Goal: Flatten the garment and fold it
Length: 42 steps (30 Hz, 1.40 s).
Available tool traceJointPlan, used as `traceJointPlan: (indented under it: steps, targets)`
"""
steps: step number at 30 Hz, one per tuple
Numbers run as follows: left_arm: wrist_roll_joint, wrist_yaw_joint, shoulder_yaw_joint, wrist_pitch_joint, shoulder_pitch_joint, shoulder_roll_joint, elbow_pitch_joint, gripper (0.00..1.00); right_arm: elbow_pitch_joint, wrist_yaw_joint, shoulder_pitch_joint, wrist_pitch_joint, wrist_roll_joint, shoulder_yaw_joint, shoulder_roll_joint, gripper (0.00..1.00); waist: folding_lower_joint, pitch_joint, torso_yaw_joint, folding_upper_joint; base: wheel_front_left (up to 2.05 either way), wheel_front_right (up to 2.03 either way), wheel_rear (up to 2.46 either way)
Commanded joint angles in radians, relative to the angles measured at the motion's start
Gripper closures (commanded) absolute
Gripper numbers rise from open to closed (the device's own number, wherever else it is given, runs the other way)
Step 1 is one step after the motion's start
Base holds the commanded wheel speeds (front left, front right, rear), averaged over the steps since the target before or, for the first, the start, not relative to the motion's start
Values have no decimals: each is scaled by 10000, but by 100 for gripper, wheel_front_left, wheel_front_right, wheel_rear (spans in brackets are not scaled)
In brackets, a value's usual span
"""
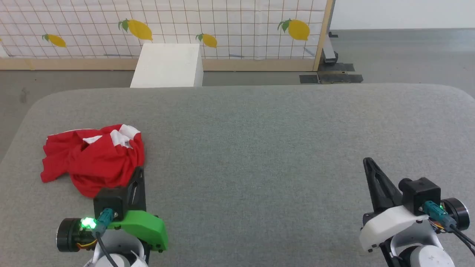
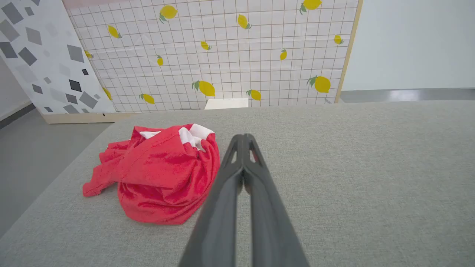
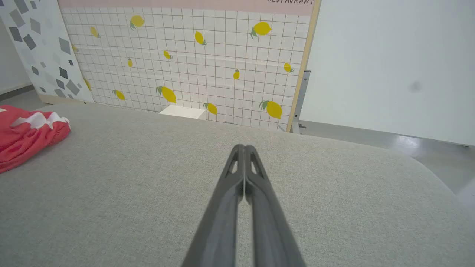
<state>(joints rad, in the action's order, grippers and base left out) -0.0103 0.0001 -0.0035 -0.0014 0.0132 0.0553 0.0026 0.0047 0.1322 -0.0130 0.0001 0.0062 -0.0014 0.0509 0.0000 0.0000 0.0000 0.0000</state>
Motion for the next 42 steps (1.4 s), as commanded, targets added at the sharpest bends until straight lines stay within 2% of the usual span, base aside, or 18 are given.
traceJointPlan:
  steps: [1, 9, 10, 11, 12, 27, 42]
  targets:
    - [103, -1, 35, 14, -132, -51, -26, 100, -47, -15, 130, -1, -62, 14, -7, 100, 0, 0, 0, 0, 0, 0, 0]
    - [-4, 0, -2, -1, -1, 0, 0, 100, 1, 0, 1, -1, 3, -1, 0, 100, 0, 0, 0, 0, 0, 0, 0]
    - [-9, 0, -9, -2, 2, 4, 2, 0, 7, 2, 0, -2, 10, -5, 0, 0, 0, 0, 0, 0, 0, 0, 0]
    - [-13, 1, -22, -5, 2, 4, 3, 100, 11, 2, 1, -4, 16, -9, 0, 100, 0, 0, 0, 0, 0, 0, 0]
    - [-12, 1, -33, -4, 2, 4, 3, 0, 12, 2, 1, -4, 13, -10, 0, 0, 0, 0, 0, 0, 0, 0, 0]
    - [-308, 106, -230, -345, -25, -3, 234, 0, 404, 0, 90, -348, 567, -78, -1, 0, 0, -21, 52, 0, 0, 0, 0]
    - [-550, 212, -319, -656, -78, 2, 357, 0, 742, -2, 164, -660, 1024, -77, -2, 0, 0, -31, 475, 0, 0, 0, 0]
